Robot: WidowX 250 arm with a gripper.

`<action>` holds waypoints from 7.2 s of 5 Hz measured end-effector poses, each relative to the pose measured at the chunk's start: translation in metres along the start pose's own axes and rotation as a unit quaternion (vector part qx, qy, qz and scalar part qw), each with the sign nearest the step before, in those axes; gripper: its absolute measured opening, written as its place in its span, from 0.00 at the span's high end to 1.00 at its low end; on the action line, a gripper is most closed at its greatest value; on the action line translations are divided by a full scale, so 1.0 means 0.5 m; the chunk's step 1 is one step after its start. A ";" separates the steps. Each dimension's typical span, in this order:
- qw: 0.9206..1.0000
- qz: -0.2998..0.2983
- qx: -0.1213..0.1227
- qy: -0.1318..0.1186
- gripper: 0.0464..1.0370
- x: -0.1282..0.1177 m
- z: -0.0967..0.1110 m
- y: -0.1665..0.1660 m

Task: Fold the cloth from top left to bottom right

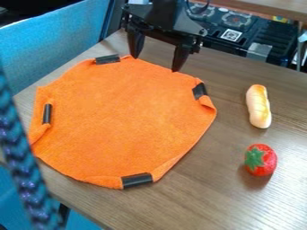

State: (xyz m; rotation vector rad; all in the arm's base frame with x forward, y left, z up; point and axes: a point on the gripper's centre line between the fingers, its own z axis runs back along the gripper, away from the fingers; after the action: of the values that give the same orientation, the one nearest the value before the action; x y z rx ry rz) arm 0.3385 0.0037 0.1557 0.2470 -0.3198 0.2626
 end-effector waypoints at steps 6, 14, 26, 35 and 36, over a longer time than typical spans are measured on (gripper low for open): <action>0.947 -0.284 -0.135 -0.069 0.04 -0.014 -0.188 0.207; 0.970 -0.204 -0.124 -0.054 0.04 0.204 -0.302 0.264; 0.923 -0.337 -0.065 -0.174 0.98 -0.051 -0.124 0.055; 0.922 -0.356 -0.102 -0.112 0.51 -0.226 -0.071 -0.068; 0.918 -0.354 -0.159 -0.083 0.21 -0.210 -0.066 -0.060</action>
State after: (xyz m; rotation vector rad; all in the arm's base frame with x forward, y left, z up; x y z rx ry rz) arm 0.2599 -0.0377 0.0837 0.0497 -0.4146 -0.5289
